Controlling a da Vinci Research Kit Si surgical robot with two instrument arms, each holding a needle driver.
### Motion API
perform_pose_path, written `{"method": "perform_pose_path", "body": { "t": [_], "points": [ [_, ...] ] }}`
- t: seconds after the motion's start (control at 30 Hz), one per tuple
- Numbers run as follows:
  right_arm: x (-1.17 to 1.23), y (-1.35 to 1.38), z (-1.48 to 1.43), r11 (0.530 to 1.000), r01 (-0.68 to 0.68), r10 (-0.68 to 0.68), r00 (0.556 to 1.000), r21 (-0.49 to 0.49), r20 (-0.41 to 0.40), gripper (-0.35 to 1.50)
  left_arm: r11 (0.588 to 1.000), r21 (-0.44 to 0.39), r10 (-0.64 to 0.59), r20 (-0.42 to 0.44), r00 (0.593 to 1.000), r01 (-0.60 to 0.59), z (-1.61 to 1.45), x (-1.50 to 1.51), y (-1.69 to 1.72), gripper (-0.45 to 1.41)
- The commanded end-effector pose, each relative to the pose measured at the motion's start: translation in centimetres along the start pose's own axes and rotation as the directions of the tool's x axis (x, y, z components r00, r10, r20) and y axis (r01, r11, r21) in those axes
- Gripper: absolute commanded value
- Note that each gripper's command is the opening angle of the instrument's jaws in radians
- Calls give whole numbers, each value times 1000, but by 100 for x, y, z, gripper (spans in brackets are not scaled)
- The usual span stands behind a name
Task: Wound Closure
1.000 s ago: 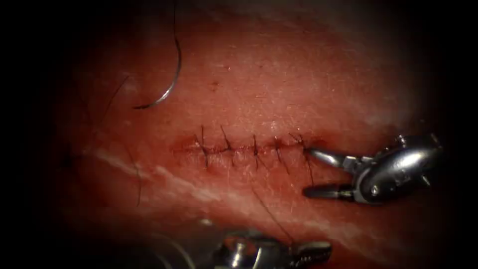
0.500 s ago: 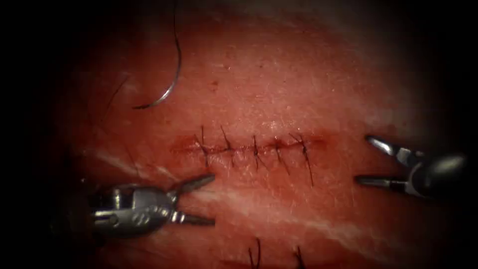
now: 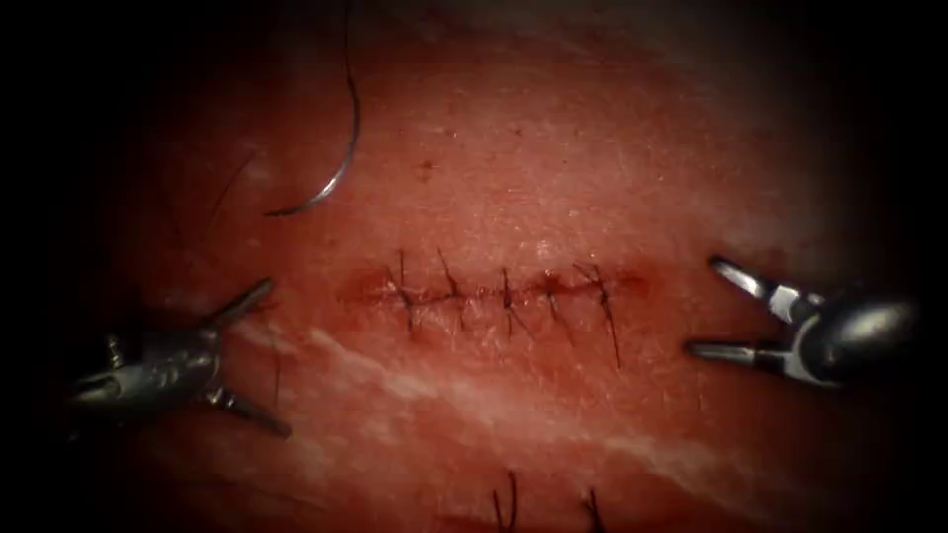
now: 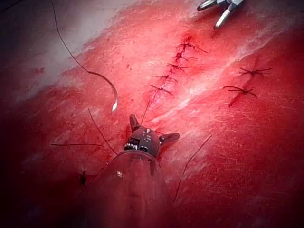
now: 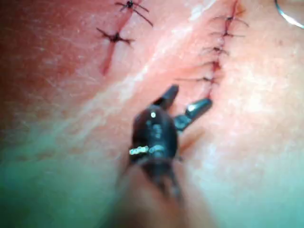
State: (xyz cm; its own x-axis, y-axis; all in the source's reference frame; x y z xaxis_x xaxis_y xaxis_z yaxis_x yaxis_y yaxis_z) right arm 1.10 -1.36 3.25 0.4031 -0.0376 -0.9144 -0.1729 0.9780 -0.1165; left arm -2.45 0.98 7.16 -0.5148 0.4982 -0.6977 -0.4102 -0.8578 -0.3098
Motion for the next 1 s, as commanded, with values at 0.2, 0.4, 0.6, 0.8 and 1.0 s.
{"method": "perform_pose_path", "body": {
  "t": [0.2, 0.4, 0.6, 0.8, 1.0],
  "points": [
    [1, -15, 7, 1000, -8, 8, 1000, 13, 11, 145, 998, -4, -60, 6, 998, 61, 12, -42, -18, 103],
    [1, -16, 6, 1000, -13, 13, 1000, 13, 11, 145, 998, -5, -70, 7, 998, 70, 4, -53, -28, 105],
    [2, -16, 6, 1000, -19, 18, 1000, 18, 15, 145, 995, -9, -101, 11, 995, 101, -21, -23, -26, 105],
    [3, -14, 7, 998, -67, 67, 998, 20, 21, 146, 992, -50, -121, -150, 981, 114, -82, 71, 1, 101],
    [21, -7, 16, 992, -121, 119, 992, 37, 44, 145, 996, -31, -89, -219, 972, 85, -98, 111, 10, 94]
  ]
}}
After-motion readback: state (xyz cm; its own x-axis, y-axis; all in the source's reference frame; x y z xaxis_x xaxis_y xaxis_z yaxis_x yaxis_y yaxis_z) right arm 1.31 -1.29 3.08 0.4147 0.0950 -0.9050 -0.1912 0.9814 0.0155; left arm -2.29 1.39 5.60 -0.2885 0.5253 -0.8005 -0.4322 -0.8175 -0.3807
